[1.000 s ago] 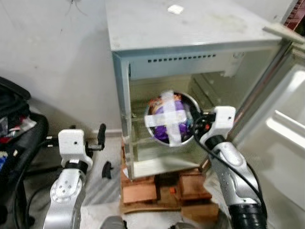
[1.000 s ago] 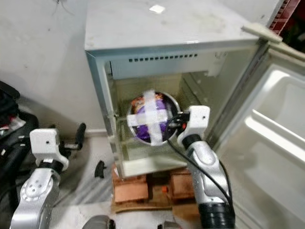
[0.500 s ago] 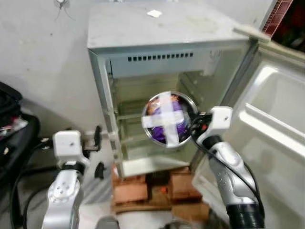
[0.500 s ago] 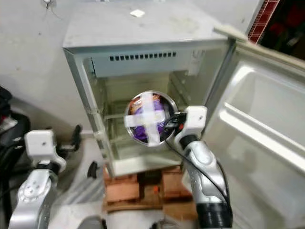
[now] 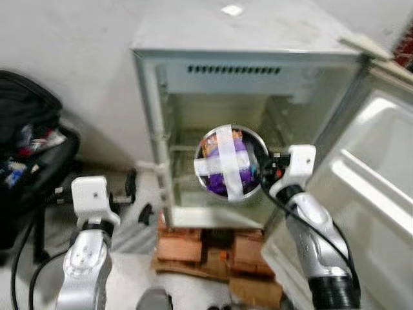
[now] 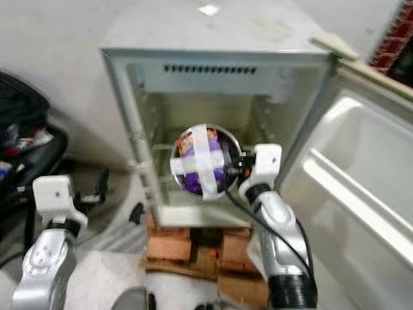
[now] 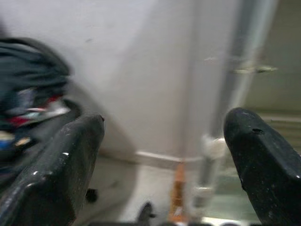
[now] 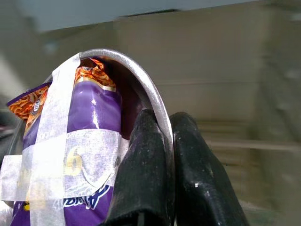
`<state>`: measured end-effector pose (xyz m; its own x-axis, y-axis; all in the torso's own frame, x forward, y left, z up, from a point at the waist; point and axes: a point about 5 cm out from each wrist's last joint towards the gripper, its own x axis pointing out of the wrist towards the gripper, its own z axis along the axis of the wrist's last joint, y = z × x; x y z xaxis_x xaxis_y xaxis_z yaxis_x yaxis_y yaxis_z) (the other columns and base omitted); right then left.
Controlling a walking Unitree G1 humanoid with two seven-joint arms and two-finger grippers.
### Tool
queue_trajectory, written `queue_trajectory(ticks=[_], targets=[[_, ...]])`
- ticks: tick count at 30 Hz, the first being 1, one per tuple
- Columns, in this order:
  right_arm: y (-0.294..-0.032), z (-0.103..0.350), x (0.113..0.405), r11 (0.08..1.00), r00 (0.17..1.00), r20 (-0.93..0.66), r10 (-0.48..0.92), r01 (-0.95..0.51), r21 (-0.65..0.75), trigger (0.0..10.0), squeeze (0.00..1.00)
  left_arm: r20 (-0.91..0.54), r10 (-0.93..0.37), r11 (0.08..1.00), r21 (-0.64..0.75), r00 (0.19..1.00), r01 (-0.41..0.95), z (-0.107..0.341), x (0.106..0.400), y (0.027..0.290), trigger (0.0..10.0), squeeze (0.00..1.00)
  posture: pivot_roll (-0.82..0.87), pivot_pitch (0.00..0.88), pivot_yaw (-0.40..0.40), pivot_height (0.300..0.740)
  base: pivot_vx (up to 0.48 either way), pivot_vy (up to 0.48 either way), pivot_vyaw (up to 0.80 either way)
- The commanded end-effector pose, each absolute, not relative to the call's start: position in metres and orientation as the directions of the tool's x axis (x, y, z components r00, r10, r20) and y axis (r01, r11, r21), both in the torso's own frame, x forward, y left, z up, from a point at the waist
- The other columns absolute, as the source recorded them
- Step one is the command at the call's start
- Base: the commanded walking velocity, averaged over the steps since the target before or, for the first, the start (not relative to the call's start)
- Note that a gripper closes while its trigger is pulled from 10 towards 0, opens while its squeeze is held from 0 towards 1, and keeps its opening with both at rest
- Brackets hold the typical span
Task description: Restocking fridge
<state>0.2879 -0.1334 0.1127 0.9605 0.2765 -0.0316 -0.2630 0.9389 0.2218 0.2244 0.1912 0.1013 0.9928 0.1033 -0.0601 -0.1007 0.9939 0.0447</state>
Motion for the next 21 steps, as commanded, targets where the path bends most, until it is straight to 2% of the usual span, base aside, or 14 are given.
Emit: queue_trajectory(ticks=[1,6,17,21], targets=[[-0.132,0.1183,0.2888,0.934,0.958,-0.007,0.288,-0.279,0.222,10.0,0.0,-0.069,0.117,0.993,0.036,0.991,-0.114,0.1012,0.2234,0.1923,10.0,0.0,0.12,0.038,-0.055,0.74,0.0,0.0,0.0],[-0.1312,0.1171,0.2878,0.932,0.954,-0.012,0.299,-0.289,0.22,10.0,0.0,-0.068,0.117,0.993,0.029,0.991,-0.115,0.1009,0.2224,0.1926,10.0,0.0,0.12,0.037,-0.055,0.74,0.0,0.0,0.0],[-0.1329,0.1168,0.2887,0.936,0.956,-0.017,0.291,-0.282,0.211,10.0,0.0,-0.077,0.106,0.994,0.025,0.991,-0.105,0.0991,0.2224,0.1921,10.0,0.0,0.12,0.035,-0.059,0.74,0.252,0.362,0.0],[-0.1362,0.1174,0.2905,0.945,0.964,-0.018,0.266,-0.257,0.201,10.0,0.0,-0.083,0.108,0.994,0.026,0.991,-0.106,0.0984,0.2226,0.1917,10.0,0.0,0.12,0.042,-0.06,0.74,0.0,0.0,0.0]])
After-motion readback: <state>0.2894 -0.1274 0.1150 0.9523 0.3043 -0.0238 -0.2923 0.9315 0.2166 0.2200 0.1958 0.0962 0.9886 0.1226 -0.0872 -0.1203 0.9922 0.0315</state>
